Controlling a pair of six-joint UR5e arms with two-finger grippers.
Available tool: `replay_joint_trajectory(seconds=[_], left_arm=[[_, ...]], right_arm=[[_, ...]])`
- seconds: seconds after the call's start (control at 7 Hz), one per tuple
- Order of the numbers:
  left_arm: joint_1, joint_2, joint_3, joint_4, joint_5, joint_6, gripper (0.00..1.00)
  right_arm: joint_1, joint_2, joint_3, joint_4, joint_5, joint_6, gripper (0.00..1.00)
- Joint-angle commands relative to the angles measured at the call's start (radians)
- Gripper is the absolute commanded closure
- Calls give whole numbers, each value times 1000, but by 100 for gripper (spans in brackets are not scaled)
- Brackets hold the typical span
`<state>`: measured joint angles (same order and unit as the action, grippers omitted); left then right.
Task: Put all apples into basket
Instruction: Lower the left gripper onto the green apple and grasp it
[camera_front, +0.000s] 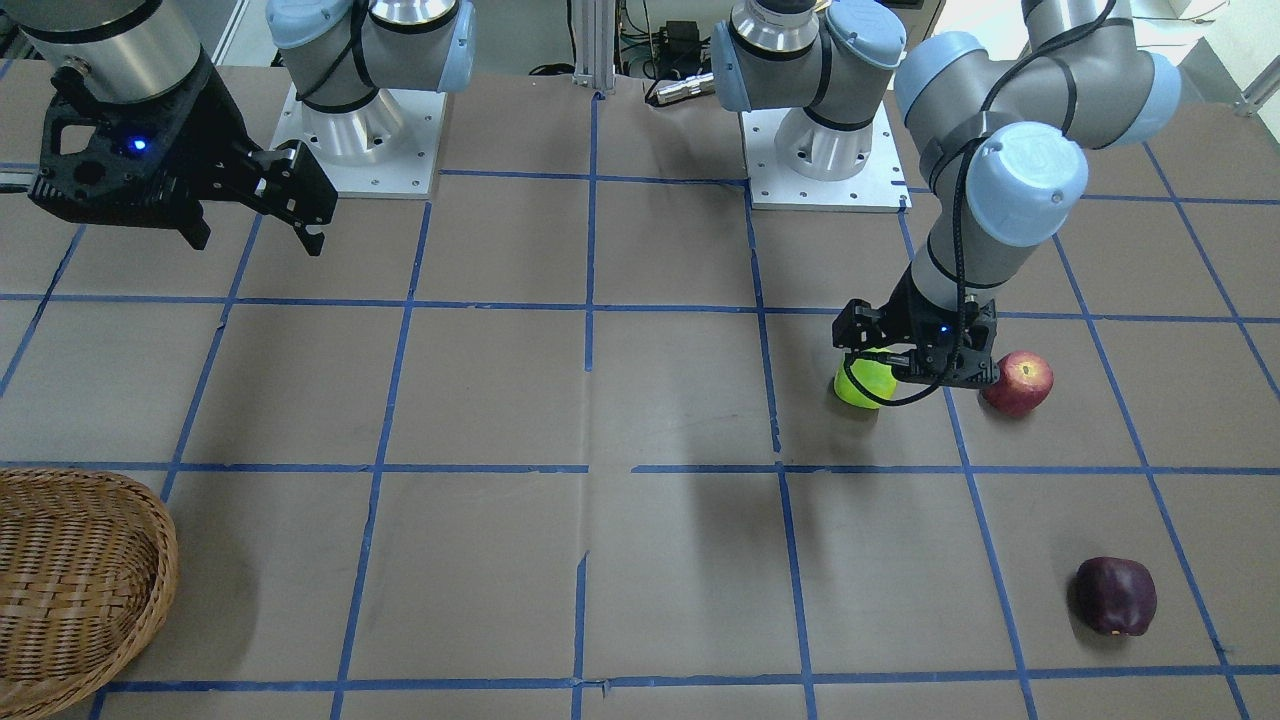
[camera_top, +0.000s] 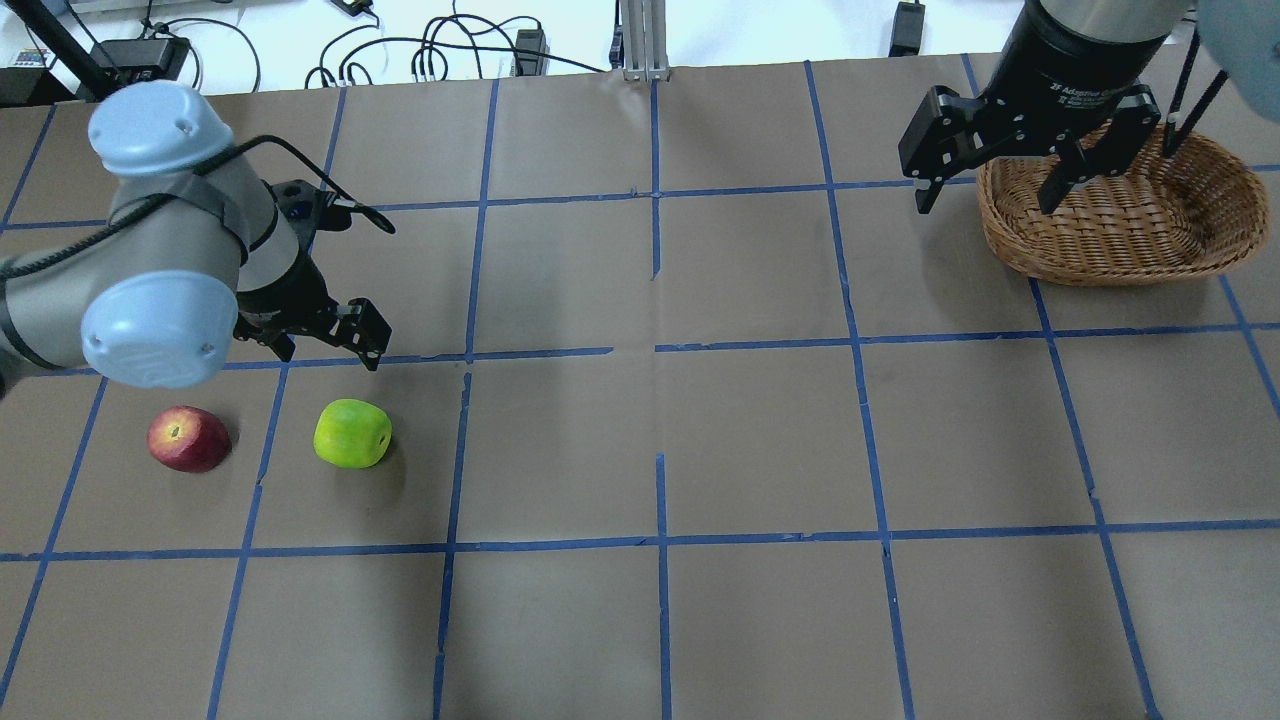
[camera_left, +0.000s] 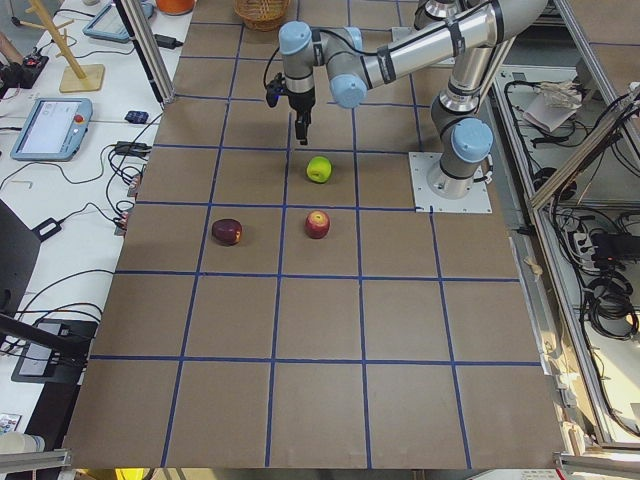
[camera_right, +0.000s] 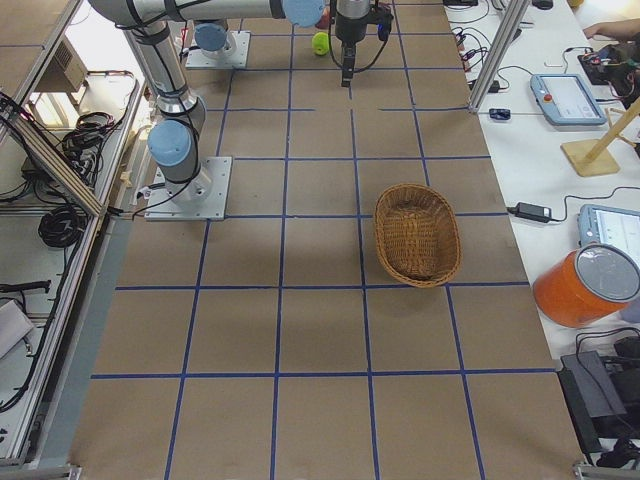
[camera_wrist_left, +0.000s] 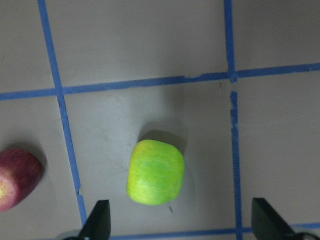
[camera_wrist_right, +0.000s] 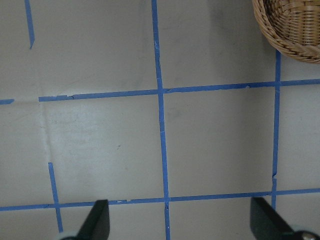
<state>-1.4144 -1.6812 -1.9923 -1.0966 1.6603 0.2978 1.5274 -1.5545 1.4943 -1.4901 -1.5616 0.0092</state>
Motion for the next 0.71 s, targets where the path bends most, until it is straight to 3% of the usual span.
replay_joint_trajectory(seconds=[0.0,0.29,0.43,0.57], left_arm=[[5,-75,-140,149,38,38,0],[5,-119,-152,176,44,43,2],[5,-133,-146,176,45,56,35],[3,-140,-140,181,49,52,75]], right_arm=[[0,-1,0,-2,-2,0,0],[-1,-3,0,-2,0,0,0],[0,-4,0,-4,3,0,0],[-1,-4,-2,-4,2,0,0]])
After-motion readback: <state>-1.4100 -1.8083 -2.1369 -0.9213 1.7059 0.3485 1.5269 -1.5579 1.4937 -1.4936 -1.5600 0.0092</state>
